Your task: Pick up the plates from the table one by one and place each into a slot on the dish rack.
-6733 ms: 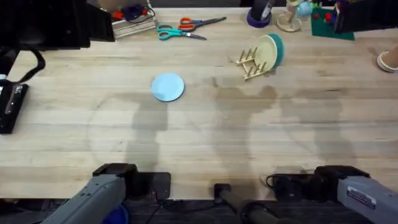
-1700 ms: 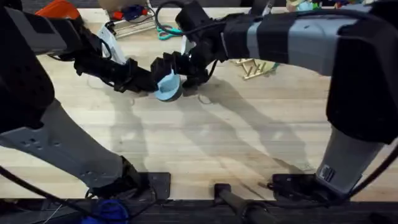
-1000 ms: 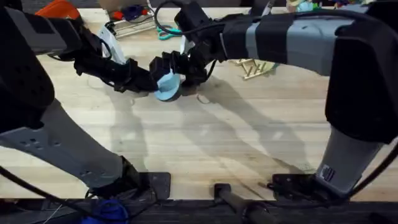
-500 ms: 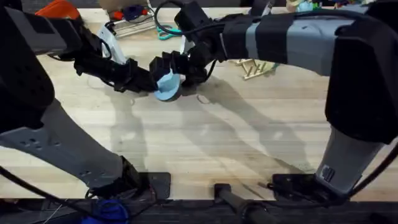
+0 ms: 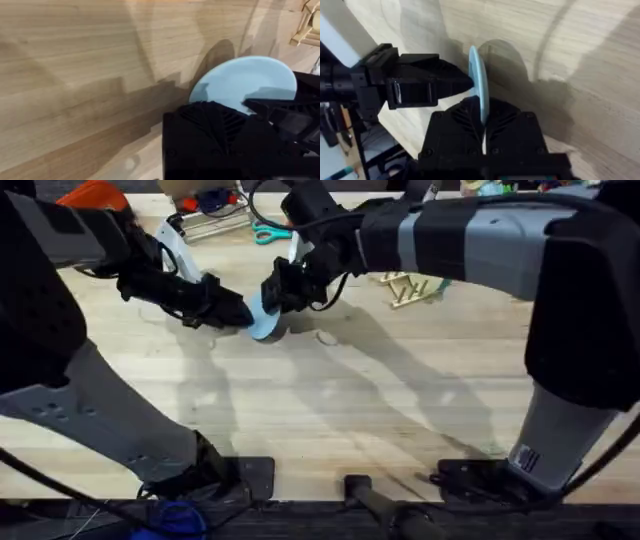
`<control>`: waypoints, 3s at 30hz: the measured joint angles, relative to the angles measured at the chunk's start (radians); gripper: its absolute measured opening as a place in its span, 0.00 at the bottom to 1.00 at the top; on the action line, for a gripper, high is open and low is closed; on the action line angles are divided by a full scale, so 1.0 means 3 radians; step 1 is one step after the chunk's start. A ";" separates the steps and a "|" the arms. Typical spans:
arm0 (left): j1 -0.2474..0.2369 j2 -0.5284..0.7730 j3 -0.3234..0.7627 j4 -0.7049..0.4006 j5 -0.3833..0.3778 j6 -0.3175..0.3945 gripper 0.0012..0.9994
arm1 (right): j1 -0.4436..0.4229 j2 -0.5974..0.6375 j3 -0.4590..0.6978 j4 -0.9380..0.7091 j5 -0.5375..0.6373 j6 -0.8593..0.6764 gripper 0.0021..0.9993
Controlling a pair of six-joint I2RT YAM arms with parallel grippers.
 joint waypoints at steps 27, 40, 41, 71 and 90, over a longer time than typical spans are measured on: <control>-0.0033 -0.0668 0.0284 -0.0720 -0.0603 0.0161 0.04 | -0.0187 -0.0001 0.0850 -0.1706 0.0239 -0.1254 0.03; -0.0326 -0.1745 0.0290 -0.1044 -0.1122 -0.0064 0.04 | -0.0188 -0.0001 0.1716 -0.2832 0.1171 -0.2104 0.03; -0.0368 -0.1814 0.0290 -0.1048 -0.1155 -0.0095 0.04 | -0.0189 -0.0005 0.1738 -0.2880 0.1241 -0.2152 0.03; -0.0569 -0.2520 0.0290 -0.1385 -0.1411 -0.0340 0.99 | -0.0871 -0.1572 0.1779 -0.3656 0.2201 -0.2702 0.03; -0.0569 -0.2520 0.0290 -0.1483 -0.1411 -0.0339 0.99 | -0.0871 -0.1818 0.1795 -0.3927 0.2264 -0.2700 0.03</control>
